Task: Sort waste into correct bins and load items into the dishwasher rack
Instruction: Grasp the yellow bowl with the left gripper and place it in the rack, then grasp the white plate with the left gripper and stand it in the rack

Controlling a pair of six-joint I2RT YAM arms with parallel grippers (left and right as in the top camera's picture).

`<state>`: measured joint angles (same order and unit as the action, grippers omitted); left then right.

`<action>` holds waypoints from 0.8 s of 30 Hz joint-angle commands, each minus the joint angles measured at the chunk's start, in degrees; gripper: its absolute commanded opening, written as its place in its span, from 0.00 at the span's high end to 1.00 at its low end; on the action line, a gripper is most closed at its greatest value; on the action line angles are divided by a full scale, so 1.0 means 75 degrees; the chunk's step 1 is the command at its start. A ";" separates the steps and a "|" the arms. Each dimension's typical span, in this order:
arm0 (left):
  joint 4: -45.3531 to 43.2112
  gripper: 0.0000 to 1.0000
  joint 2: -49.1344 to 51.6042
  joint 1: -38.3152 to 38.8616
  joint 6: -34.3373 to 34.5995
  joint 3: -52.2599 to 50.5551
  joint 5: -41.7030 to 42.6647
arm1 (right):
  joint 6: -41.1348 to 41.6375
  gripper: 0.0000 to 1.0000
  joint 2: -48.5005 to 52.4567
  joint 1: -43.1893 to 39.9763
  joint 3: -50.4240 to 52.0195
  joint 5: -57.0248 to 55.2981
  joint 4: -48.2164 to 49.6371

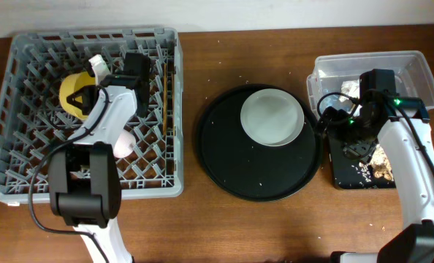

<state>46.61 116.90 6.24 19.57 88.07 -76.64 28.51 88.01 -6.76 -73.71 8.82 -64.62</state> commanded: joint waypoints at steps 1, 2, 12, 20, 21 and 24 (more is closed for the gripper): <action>0.0085 1.00 0.0283 0.0017 0.0070 -0.0032 0.0134 | 0.0038 0.02 -0.0041 -0.0003 -0.0044 -0.0125 -0.0020; 0.0201 1.00 0.0283 0.0017 0.0070 -0.0032 -0.0020 | 0.0038 0.02 -0.0041 -0.0003 -0.0044 -0.0125 -0.0023; 0.1751 0.57 0.0163 0.0702 0.0076 -0.0029 0.1259 | 0.0038 0.02 -0.0041 -0.0003 -0.0044 -0.0125 -0.0017; 0.1043 0.33 -0.2133 0.1376 -0.0023 0.0650 0.8177 | 0.0038 0.02 -0.0020 -0.0003 -0.0044 -0.0131 -0.0017; 0.0522 0.35 -0.2168 0.1527 -0.0507 0.0650 0.9938 | 0.0038 0.01 -0.0020 -0.0003 -0.0044 -0.0125 -0.0017; -0.0265 0.39 -0.1486 0.2369 -0.0743 0.0632 1.0861 | 0.0041 0.02 -0.0020 -0.0003 -0.0044 -0.0125 -0.0015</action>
<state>47.22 100.84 19.55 16.40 92.90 -7.55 28.56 88.01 -6.76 -73.71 8.80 -64.71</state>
